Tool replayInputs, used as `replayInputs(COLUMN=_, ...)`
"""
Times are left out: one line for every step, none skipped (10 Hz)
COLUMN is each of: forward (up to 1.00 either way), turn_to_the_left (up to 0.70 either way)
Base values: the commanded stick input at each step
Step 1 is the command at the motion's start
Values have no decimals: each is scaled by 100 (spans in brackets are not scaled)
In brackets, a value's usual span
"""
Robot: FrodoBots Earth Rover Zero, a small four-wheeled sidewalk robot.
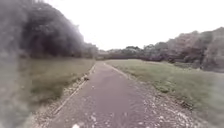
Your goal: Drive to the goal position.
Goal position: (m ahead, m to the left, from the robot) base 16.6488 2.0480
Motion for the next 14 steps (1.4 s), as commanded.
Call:
replayInputs(forward=85, turn_to_the_left=1)
replayInputs(forward=85, turn_to_the_left=1)
replayInputs(forward=85, turn_to_the_left=1)
replayInputs(forward=85, turn_to_the_left=1)
replayInputs(forward=85, turn_to_the_left=1)
replayInputs(forward=85, turn_to_the_left=1)
replayInputs(forward=85, turn_to_the_left=1)
replayInputs(forward=85, turn_to_the_left=1)
replayInputs(forward=85, turn_to_the_left=1)
replayInputs(forward=85, turn_to_the_left=1)
replayInputs(forward=85, turn_to_the_left=1)
replayInputs(forward=85, turn_to_the_left=1)
replayInputs(forward=85, turn_to_the_left=1)
replayInputs(forward=85, turn_to_the_left=1)
